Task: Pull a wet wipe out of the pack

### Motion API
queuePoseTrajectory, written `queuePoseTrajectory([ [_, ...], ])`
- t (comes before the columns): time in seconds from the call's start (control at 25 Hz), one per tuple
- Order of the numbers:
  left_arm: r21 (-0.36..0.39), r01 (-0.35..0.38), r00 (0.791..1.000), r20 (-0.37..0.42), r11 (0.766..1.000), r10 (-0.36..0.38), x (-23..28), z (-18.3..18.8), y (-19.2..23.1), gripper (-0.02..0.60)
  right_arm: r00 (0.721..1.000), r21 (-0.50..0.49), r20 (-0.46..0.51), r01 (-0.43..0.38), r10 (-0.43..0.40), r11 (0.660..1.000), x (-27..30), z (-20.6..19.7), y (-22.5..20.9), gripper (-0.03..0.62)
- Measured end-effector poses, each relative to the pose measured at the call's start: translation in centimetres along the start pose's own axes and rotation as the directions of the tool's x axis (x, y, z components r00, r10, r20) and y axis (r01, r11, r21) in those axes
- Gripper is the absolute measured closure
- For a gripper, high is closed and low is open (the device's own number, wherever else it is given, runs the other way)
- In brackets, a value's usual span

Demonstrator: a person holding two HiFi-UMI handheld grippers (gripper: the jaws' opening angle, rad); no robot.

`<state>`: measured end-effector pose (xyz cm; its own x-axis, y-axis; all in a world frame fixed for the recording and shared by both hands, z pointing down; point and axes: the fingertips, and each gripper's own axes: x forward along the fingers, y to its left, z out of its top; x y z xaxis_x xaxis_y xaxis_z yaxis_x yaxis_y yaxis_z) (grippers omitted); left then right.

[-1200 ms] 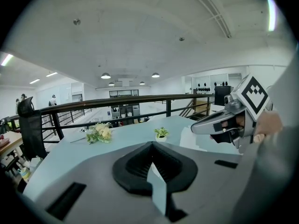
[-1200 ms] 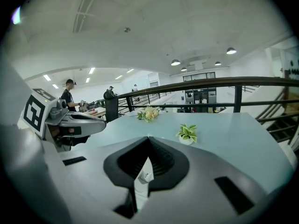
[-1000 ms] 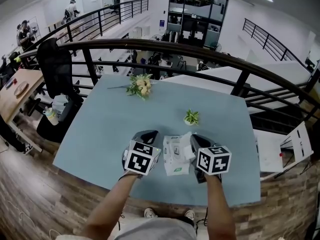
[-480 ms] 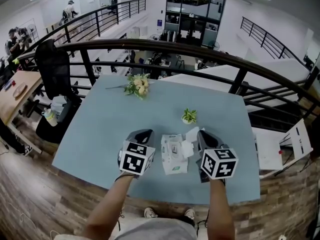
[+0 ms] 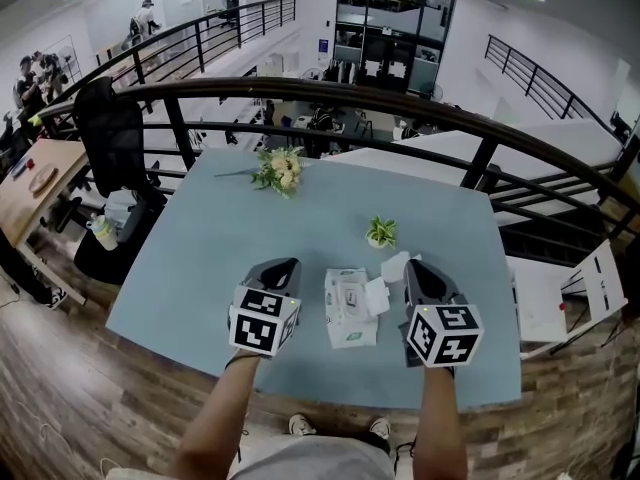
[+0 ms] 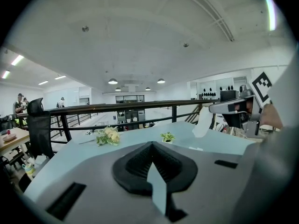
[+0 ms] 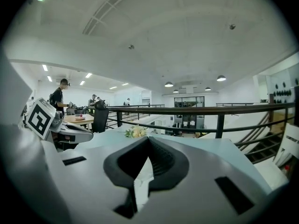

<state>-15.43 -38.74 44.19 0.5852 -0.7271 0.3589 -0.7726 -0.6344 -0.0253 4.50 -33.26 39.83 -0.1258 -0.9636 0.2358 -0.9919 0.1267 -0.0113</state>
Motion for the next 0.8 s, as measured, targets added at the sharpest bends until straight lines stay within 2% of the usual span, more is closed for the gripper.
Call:
queuePoseTrajectory([
  [0.8, -0.008, -0.004, 1.0, 0.0, 1.0, 0.004, 0.15, 0.15, 0.09, 0.588, 1.0, 0.01, 0.003, -0.002, 0.002, 1.0, 0.02, -0.2, 0.0, 0.589],
])
